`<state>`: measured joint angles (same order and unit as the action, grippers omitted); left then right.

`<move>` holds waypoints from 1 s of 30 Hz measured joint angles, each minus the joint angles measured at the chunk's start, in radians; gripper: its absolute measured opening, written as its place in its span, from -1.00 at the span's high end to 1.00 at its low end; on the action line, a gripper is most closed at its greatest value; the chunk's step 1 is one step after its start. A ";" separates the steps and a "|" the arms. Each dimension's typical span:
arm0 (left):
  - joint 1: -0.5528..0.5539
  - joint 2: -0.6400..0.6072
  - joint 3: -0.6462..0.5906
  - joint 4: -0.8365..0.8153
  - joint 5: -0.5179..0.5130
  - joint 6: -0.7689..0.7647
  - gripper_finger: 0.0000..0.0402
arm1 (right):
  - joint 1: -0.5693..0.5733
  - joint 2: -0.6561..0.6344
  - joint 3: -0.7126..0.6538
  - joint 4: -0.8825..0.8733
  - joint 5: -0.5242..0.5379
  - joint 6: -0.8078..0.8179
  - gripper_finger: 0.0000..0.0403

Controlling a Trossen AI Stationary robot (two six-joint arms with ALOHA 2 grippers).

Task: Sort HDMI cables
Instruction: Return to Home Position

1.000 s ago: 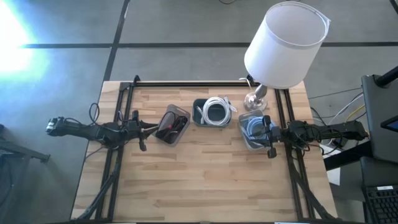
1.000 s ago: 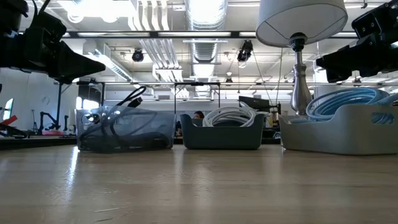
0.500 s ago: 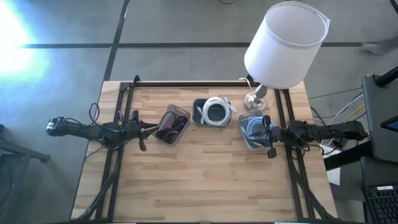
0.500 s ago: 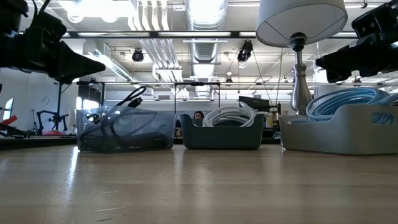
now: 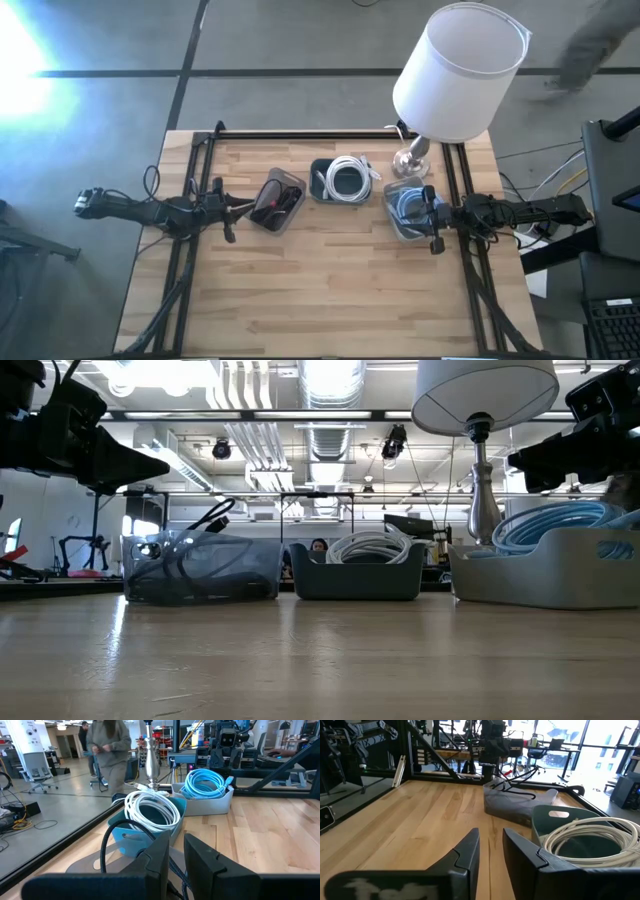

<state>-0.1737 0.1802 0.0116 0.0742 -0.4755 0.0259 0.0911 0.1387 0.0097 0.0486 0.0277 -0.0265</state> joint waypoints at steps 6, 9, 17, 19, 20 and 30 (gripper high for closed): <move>0.000 0.000 0.000 0.000 0.000 0.000 0.69 | 0.000 0.000 0.000 0.000 0.000 0.000 0.65; 0.000 0.000 0.000 0.000 0.000 0.000 0.69 | 0.000 0.000 0.000 0.000 0.000 0.000 0.66; 0.000 0.000 0.000 0.000 0.000 0.000 0.69 | 0.000 0.000 0.000 0.000 0.000 0.000 0.60; 0.000 0.000 0.000 0.000 0.000 0.000 0.69 | 0.000 0.000 0.000 0.000 0.000 0.000 0.59; 0.000 0.000 0.000 0.000 0.000 0.000 0.69 | 0.000 0.000 0.000 0.000 0.000 0.000 0.58; 0.000 0.000 0.000 0.000 0.000 0.000 0.69 | 0.000 0.000 0.000 0.000 0.000 0.000 0.56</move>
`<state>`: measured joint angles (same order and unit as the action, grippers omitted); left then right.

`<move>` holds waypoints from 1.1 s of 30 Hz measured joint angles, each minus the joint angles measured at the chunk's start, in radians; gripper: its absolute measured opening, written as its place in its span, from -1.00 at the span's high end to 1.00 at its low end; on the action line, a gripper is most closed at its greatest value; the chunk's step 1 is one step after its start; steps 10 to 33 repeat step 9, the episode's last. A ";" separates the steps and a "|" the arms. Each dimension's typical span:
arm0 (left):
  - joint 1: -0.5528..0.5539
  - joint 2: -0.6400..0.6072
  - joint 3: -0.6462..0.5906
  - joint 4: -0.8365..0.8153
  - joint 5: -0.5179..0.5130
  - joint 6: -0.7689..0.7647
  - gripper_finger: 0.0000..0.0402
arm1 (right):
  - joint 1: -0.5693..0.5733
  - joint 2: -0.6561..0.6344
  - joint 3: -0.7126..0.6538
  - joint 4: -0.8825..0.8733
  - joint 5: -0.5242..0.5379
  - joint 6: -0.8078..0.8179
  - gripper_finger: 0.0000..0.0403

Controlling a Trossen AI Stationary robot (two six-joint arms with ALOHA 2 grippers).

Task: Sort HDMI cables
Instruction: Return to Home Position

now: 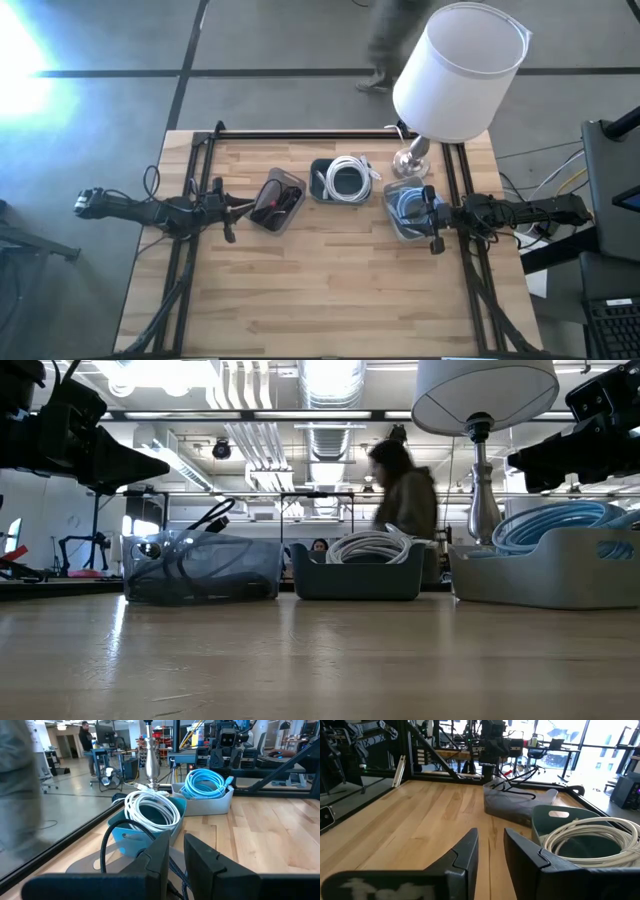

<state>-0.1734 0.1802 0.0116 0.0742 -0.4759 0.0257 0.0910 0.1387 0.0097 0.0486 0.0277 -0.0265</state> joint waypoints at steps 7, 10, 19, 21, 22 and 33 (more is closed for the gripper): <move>0.000 0.000 0.000 0.000 0.000 0.000 0.69 | 0.000 0.000 0.000 0.000 0.000 0.000 0.64; 0.000 0.000 0.000 0.000 0.000 0.000 0.69 | 0.000 0.000 0.000 0.000 0.000 0.000 0.65; 0.000 0.000 0.000 0.000 0.000 0.000 0.69 | 0.000 0.000 0.000 0.000 0.000 0.000 0.65; 0.000 0.000 0.000 0.000 0.000 0.000 0.69 | 0.000 0.000 0.000 0.000 0.000 0.000 0.65; 0.000 0.000 0.000 0.000 0.000 0.000 0.69 | 0.000 0.000 0.000 0.000 0.000 0.000 0.65; 0.000 0.000 0.000 0.000 0.000 0.000 0.69 | 0.000 0.000 0.000 0.000 0.000 0.000 0.65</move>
